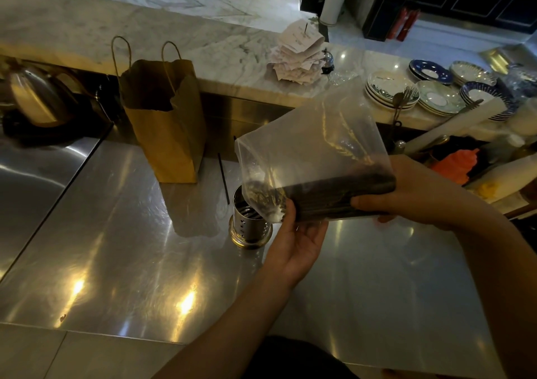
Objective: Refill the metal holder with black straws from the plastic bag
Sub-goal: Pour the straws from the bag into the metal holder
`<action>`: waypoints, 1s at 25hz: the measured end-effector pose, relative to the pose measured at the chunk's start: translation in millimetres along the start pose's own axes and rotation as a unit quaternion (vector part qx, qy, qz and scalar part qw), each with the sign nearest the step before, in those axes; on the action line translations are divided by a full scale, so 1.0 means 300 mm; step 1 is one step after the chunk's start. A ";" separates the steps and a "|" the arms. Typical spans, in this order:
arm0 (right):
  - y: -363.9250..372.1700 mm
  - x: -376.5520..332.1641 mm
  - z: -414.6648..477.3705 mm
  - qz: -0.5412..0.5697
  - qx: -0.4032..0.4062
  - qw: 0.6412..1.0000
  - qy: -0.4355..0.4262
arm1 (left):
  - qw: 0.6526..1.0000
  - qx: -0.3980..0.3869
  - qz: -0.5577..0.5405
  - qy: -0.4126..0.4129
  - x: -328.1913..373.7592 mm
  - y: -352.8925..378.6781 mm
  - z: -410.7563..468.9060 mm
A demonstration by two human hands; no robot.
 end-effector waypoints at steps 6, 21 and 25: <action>-0.004 -0.003 0.013 -0.003 -0.005 1.000 0.006 | 1.000 0.005 0.012 -0.007 -0.004 0.010 -0.003; -0.012 -0.025 0.024 -0.004 -0.005 1.000 0.023 | 1.000 -0.021 -0.005 -0.009 0.001 0.034 -0.016; -0.029 -0.043 0.030 0.005 0.008 1.000 0.021 | 1.000 -0.023 -0.003 -0.002 0.016 0.054 -0.019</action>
Point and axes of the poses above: each hand's wrist, its own z-axis towards the middle knuckle, its own y-axis out of the palm, x = y × z, the point moved 6 cm from there along z, towards the middle knuckle, and after that the axes turned 10 degrees about -z, right-handed, at the moved point
